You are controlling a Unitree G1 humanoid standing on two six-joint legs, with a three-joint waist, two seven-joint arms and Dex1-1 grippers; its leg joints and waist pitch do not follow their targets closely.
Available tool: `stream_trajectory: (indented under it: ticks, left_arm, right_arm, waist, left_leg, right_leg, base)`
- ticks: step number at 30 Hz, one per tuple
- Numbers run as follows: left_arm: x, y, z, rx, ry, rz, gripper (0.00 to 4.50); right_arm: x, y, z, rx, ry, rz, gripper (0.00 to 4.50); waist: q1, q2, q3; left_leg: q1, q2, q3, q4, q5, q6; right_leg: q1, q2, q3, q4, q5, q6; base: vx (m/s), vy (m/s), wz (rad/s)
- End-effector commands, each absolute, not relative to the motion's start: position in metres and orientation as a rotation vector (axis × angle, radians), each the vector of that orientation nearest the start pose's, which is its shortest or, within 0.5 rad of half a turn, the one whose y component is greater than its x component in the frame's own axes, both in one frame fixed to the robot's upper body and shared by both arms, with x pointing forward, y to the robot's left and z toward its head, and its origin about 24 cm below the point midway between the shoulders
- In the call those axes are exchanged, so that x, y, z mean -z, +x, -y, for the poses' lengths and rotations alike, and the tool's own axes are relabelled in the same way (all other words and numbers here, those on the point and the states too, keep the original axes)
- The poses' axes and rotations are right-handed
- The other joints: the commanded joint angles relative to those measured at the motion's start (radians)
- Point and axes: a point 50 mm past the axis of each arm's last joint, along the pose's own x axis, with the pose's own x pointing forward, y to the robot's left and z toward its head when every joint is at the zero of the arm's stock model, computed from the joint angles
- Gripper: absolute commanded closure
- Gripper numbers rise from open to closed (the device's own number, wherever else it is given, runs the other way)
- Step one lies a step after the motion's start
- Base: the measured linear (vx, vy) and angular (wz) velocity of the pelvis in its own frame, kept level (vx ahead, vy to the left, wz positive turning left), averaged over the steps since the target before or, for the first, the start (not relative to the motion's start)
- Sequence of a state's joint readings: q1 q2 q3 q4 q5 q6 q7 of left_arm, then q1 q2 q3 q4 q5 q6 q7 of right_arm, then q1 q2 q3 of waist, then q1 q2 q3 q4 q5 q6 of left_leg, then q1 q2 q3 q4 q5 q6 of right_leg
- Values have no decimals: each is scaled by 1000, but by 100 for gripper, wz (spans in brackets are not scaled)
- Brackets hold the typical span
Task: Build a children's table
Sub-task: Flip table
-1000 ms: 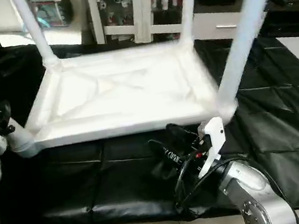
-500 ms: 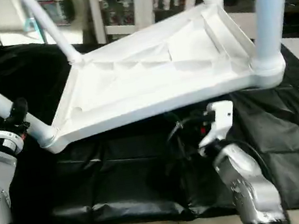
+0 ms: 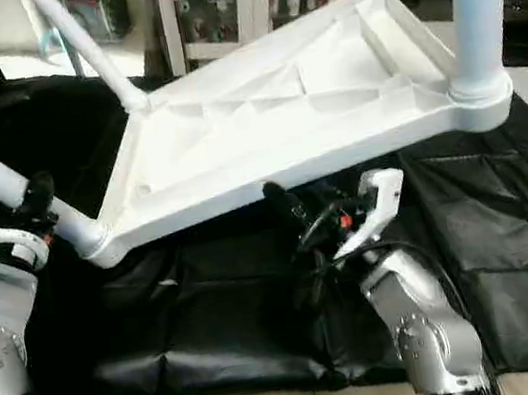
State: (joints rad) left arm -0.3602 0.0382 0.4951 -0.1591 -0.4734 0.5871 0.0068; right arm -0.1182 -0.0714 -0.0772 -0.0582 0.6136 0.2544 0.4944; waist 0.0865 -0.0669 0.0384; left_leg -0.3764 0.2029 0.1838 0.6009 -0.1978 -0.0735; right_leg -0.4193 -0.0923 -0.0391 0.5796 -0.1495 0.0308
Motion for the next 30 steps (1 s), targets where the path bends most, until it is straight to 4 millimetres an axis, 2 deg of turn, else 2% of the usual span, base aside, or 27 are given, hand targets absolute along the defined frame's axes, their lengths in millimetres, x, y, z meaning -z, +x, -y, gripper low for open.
stream_trajectory:
  ticks: [1, 3, 4, 5, 9, 15, 17, 19, 21, 25, 26, 28, 29, 30]
  left_arm:
    - [-119, 299, -209, -64, -644, 1, 244]
    - [-119, 300, -209, -62, -644, -1, 244]
    - [-119, 300, -208, -62, -644, -2, 244]
    - [-119, 300, -207, -60, -645, -3, 244]
    - [-119, 300, -206, -58, -648, -4, 244]
    - [-118, 299, -203, -58, -659, -4, 244]
    - [-118, 298, -203, -58, -660, -4, 244]
    - [-118, 298, -202, -57, -663, -5, 244]
    - [-117, 298, -202, -56, -664, -5, 244]
    - [-117, 298, -200, -54, -667, -8, 244]
    - [-116, 298, -199, -52, -670, -10, 244]
    - [-115, 297, -197, -49, -671, -12, 244]
    - [-115, 296, -195, -48, -674, -13, 244]
    - [-115, 296, -194, -46, -676, -14, 244]
  right_arm:
    - [-82, 276, 147, -487, 558, 87, 0]
    - [-84, 283, 152, -417, 601, 98, 0]
    - [-86, 285, 154, -403, 621, 102, 0]
    - [-94, 290, 157, -395, 702, 140, 0]
    - [-101, 292, 156, -417, 744, 165, 0]
    - [-104, 296, 156, -397, 770, 175, 0]
    - [-104, 297, 156, -395, 776, 175, 33]
    - [-105, 299, 157, -392, 793, 178, 37]
    - [-106, 300, 157, -390, 807, 179, 73]
    - [-107, 304, 159, -371, 826, 173, 93]
    - [-106, 306, 161, -352, 831, 168, 115]
    - [-105, 310, 162, -332, 825, 157, 122]
    - [-106, 312, 163, -317, 840, 155, 131]
    - [-107, 316, 163, -306, 853, 151, 138]
  waist:
    - [-7, -1, -54]
    - [-9, 0, -54]
    - [-6, 2, -55]
    - [-7, 4, -56]
    - [-4, -1, -59]
    - [-2, -3, -59]
    - [-3, -2, -59]
    - [-4, -2, -58]
    - [-4, -2, -59]
    - [-3, -3, -60]
    - [-4, -4, -60]
    - [-3, -3, -60]
    - [-6, -8, -59]
    - [-5, -7, -59]
  left_leg:
    - [12, 16, -3, -83, -181, -2]
    - [13, 15, -4, -84, -202, -13]
    - [19, 16, -2, -83, -205, -16]
    - [16, 15, -4, -84, -197, -16]
    - [14, 14, -1, -77, -130, 7]
    - [14, 14, -1, -78, -142, 4]
    - [15, 14, -1, -78, -145, 0]
    - [15, 14, 0, -78, -152, -3]
    - [14, 13, -1, -78, -143, -4]
    - [15, 13, 1, -75, -124, 2]
    - [14, 12, 0, -76, -126, 2]
    - [14, 12, 1, -75, -133, 0]
    - [10, 12, 0, -77, -139, -3]
    - [13, 12, 1, -77, -147, -6]
  right_leg:
    - [38, -24, 21, -49, -228, -102]
    - [38, -23, 21, -50, -243, -98]
    - [33, -22, 22, -50, -239, -95]
    - [38, -22, 21, -47, -221, -95]
    - [43, -21, 20, -37, -124, -111]
    - [41, -23, 20, -42, -179, -102]
    - [40, -22, 20, -42, -185, -99]
    - [40, -22, 20, -43, -191, -98]
    - [41, -21, 20, -41, -177, -96]
    - [41, -21, 20, -38, -157, -101]
    - [42, -21, 19, -38, -162, -100]
    - [40, -22, 20, -40, -176, -96]
    - [43, -23, 20, -40, -192, -96]
    - [41, -23, 20, -42, -204, -93]
  base:
    - [0, 0, 0]
    - [0, 0, 0]
    - [0, 0, 0]
    - [0, 0, 0]
    - [0, 0, 0]
    - [0, 0, 0]
    - [0, 0, 0]
    - [0, 0, 0]
    - [0, 0, 0]
    - [0, 0, 0]
    - [0, 0, 0]
    - [0, 0, 0]
    - [0, 0, 0]
    - [0, 0, 0]
